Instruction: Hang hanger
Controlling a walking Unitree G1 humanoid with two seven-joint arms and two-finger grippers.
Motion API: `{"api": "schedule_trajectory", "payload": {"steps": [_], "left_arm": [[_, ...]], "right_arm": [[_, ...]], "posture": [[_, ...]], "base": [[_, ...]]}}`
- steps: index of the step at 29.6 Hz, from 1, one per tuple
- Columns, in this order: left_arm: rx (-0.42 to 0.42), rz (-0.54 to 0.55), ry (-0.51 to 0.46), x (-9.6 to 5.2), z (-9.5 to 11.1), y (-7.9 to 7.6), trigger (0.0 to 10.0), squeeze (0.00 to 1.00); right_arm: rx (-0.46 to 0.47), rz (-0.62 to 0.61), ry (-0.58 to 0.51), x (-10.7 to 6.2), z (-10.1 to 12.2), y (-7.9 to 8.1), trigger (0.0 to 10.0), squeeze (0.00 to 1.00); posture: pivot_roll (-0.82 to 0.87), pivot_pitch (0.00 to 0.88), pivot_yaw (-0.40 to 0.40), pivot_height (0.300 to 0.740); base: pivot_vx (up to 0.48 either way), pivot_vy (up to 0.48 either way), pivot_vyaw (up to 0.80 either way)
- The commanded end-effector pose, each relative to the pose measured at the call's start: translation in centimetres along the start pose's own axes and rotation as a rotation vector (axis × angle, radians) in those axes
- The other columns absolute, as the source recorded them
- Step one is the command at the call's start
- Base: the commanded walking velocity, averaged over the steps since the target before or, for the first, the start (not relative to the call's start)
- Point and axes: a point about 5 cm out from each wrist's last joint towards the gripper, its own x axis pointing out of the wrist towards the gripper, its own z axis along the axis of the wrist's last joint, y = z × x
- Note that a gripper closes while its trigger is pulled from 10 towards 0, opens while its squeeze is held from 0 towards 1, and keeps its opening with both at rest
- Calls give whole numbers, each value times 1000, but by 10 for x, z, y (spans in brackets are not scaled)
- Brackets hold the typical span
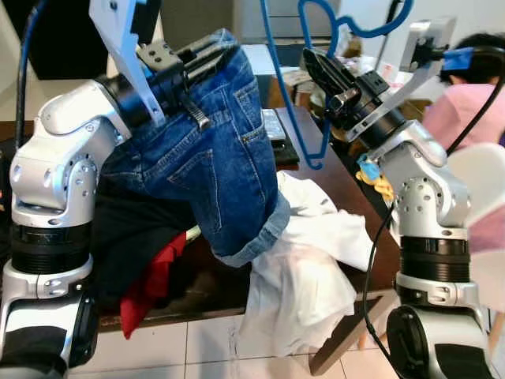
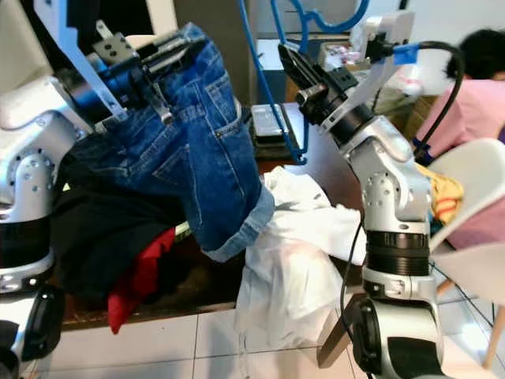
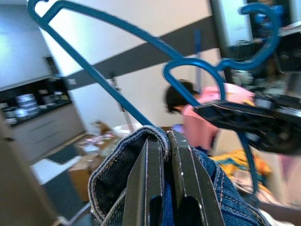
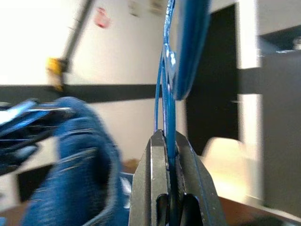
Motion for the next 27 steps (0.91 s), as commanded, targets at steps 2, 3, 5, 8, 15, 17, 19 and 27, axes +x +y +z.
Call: {"api": "schedule_trajectory", "payload": {"steps": [2, 3, 5, 8, 15, 17, 19, 27], "left_arm": [[55, -10, -49, 5, 16, 0, 10000, 0], [57, -11, -52, 5, 17, 1, 10000, 0], [66, -7, -68, 6, 21, 1, 10000, 0], [81, 0, -78, 7, 24, 1, 10000, 0], [87, -2, -106, 11, 23, -1, 10000, 0], [84, -11, -114, 12, 24, -3, 10000, 0], [78, -20, -121, 14, 26, -5, 10000, 0], [44, -76, -161, 21, 33, -12, 10000, 0]], "right_arm": [[7, -9, -39, -5, 10, -4, 10000, 0], [6, -9, -41, -5, 10, -4, 10000, 0], [8, -8, -43, -4, 11, -3, 10000, 0], [6, -3, -41, -4, 10, -2, 10000, 0], [19, -57, -38, -5, 12, -5, 10000, 0], [14, -81, -29, -7, 11, -7, 10000, 0], [21, -101, -29, -8, 10, -10, 10000, 0], [17, -233, -64, -17, 17, -27, 10000, 0]], "posture": [[104, 55, -9, 740], [104, 55, -9, 740], [103, 55, -7, 740], [102, 54, -6, 740], [96, 48, -2, 740], [94, 45, 0, 740], [94, 45, 0, 740], [89, 36, 3, 740]], "base": [[0, -439, 0], [0, -442, 0], [0, -442, 0], [0, -445, 0], [0, -448, 0], [0, -450, -800], [0, -448, -800], [0, -153, -791]]}}
